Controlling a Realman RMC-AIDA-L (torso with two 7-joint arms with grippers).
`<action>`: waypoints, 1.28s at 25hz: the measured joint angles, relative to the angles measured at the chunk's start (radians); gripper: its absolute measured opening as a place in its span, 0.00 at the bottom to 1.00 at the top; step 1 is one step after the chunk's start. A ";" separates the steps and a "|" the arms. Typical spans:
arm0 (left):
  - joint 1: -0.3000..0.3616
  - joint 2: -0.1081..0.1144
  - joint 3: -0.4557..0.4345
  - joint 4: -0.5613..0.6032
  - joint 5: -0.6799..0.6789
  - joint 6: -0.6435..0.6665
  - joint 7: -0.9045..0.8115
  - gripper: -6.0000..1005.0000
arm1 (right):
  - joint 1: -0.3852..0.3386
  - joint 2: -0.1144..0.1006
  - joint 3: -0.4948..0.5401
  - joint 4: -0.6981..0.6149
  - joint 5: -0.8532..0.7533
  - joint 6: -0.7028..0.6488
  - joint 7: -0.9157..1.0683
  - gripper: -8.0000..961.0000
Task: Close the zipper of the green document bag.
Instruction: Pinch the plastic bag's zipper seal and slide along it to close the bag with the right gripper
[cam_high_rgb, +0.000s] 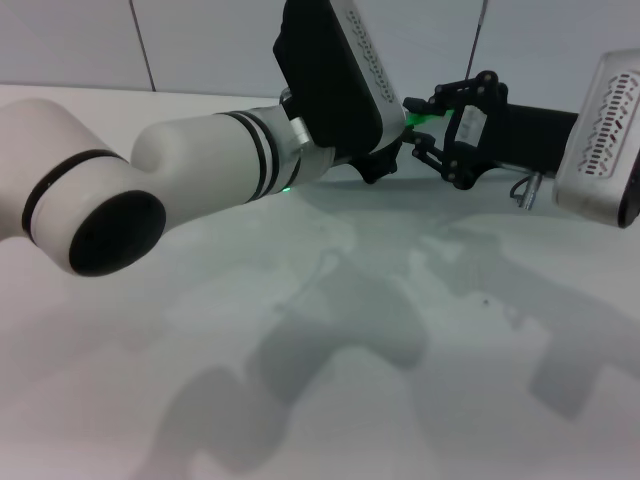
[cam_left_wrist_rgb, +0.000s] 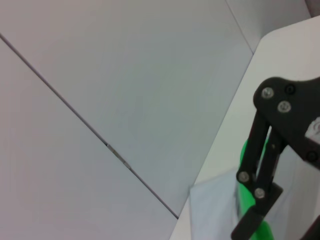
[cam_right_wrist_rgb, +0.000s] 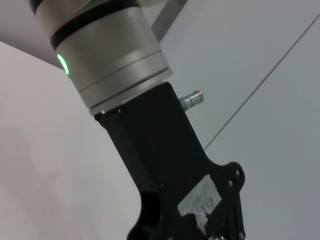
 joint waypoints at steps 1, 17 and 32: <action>0.000 0.000 0.000 0.003 0.001 -0.004 0.000 0.09 | 0.000 0.000 0.000 0.000 0.000 0.005 0.000 0.31; 0.000 -0.001 0.000 0.015 0.004 -0.014 0.002 0.09 | 0.002 -0.002 -0.005 0.002 -0.003 0.039 -0.005 0.30; 0.000 -0.002 0.003 0.005 0.003 -0.015 0.002 0.09 | -0.032 0.001 -0.051 -0.052 -0.032 0.090 0.001 0.35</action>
